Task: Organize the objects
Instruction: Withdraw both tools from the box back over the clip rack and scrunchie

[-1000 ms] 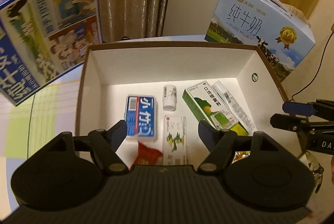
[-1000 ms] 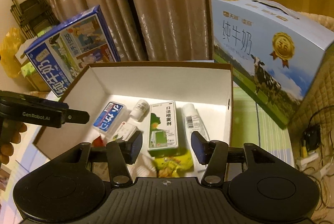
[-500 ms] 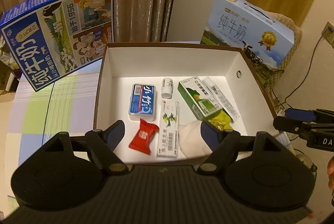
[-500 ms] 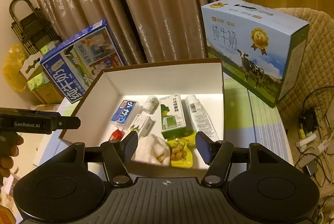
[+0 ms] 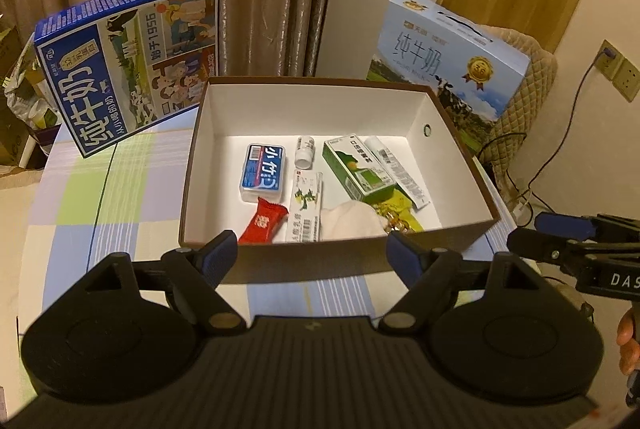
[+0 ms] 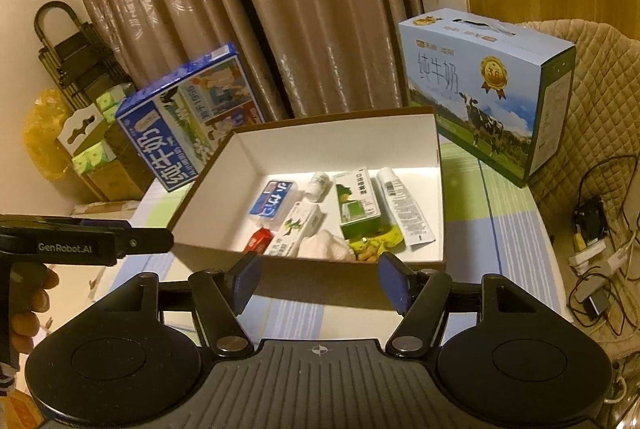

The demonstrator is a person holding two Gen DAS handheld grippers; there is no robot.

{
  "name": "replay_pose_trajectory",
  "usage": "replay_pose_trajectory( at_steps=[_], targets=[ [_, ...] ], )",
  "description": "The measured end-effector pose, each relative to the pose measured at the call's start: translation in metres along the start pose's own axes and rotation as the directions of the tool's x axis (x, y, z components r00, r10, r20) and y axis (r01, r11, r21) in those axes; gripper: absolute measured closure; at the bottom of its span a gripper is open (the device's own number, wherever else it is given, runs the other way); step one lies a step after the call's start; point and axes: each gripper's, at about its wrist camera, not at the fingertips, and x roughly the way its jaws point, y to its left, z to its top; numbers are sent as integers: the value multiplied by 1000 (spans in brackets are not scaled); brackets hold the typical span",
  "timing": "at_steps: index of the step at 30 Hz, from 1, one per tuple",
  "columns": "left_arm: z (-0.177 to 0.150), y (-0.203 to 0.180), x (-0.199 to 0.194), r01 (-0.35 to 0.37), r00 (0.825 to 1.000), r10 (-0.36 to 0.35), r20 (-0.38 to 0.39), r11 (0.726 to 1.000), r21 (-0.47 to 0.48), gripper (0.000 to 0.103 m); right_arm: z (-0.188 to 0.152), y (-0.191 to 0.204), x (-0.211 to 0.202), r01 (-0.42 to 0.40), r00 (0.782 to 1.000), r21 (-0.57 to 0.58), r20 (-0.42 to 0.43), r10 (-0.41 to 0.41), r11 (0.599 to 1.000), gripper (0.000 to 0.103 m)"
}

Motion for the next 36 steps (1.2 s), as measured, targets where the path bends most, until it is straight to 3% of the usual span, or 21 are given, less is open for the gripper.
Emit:
replay_pose_trajectory(
  at_steps=[18,36],
  targets=[
    [-48,-14,-46,25,1000,-25,-9,999,-30,23,-34,25,-39,-28,1000,-23,-11,28,999,40],
    [-80,-14,-48,-5,997,1,-83,999,-50,21,-60,26,-40,-23,997,-24,-75,21,999,40]
  ],
)
